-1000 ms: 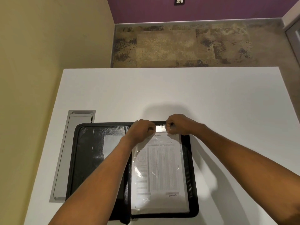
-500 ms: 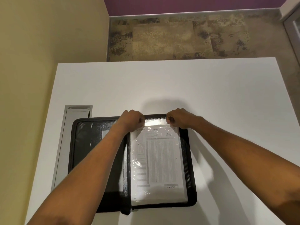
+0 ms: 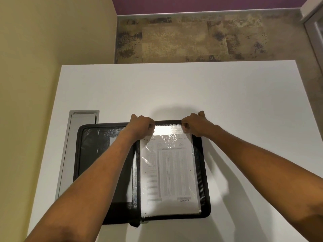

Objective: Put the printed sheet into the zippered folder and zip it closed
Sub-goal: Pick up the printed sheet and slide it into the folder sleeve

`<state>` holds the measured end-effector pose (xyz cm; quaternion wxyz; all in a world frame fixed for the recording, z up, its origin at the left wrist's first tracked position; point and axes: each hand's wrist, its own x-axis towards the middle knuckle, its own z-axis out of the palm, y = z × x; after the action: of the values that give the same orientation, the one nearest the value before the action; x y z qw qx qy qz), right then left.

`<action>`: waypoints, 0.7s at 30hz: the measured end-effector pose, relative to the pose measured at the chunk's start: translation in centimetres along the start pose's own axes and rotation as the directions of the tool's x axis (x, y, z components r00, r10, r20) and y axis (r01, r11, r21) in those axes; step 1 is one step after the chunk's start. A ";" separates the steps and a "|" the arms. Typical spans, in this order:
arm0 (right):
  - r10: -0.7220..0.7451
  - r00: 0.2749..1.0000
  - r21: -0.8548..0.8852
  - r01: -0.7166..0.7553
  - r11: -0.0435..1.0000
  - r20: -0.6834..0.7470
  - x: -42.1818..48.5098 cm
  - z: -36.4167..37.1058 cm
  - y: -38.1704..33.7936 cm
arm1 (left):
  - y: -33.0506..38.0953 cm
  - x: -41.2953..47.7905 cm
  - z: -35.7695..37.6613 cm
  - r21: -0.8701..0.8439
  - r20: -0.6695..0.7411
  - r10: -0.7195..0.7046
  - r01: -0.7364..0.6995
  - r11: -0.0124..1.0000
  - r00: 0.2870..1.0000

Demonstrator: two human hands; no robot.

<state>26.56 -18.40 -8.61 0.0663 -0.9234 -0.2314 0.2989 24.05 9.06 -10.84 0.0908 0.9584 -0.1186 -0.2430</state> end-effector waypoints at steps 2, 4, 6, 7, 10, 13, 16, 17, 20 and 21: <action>0.032 0.999 0.032 -0.031 0.999 -0.012 -0.1 0.2 0.2 | 0.1 -0.1 0.2 0.022 -0.044 -0.024 0.025 0.999 0.999; 0.057 0.998 0.108 -0.054 0.993 -0.029 -0.3 0.4 0.4 | 0.4 -0.2 0.5 0.049 -0.102 -0.026 0.031 0.998 0.994; 0.119 0.992 0.188 -0.107 0.976 -0.053 -0.6 0.6 0.7 | 0.5 -0.4 0.8 0.044 -0.149 -0.017 0.024 0.999 0.989; 0.156 0.985 0.201 -0.139 0.970 -0.070 -0.6 0.8 0.8 | 0.6 -0.5 1.0 0.017 -0.182 -0.013 0.016 1.000 0.983; 0.248 0.960 0.218 -0.215 0.952 -0.134 -0.8 1.7 1.0 | 1.2 -1.5 1.7 -0.079 -0.322 0.031 -0.059 0.995 0.946; 0.287 0.941 0.238 -0.241 0.941 -0.181 -1.2 2.3 0.7 | 2.4 -3.1 2.4 -0.139 -0.262 0.154 -0.195 0.971 0.953; 0.302 0.923 0.211 -0.254 0.944 -0.240 -2.1 2.7 -0.3 | 4.0 -5.3 4.1 -0.095 -0.158 0.293 -0.310 0.946 0.943; 0.305 0.912 0.163 -0.268 0.949 -0.274 -2.5 3.0 -0.8 | 4.6 -6.1 4.9 -0.088 -0.142 0.307 -0.321 0.943 0.941; 0.319 0.864 0.089 -0.309 0.947 -0.390 -4.3 4.5 -3.4 | 6.6 -8.6 7.4 -0.093 -0.160 0.252 -0.268 0.959 0.955; 0.314 0.859 0.134 -0.284 0.950 -0.405 -5.3 5.3 -4.5 | 7.1 -9.2 8.0 -0.108 -0.175 0.212 -0.233 0.966 0.961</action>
<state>17.92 -16.96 -8.96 0.0996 -0.9877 -0.0552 0.1071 10.95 3.83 -12.00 0.1880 0.9478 -0.2023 -0.1595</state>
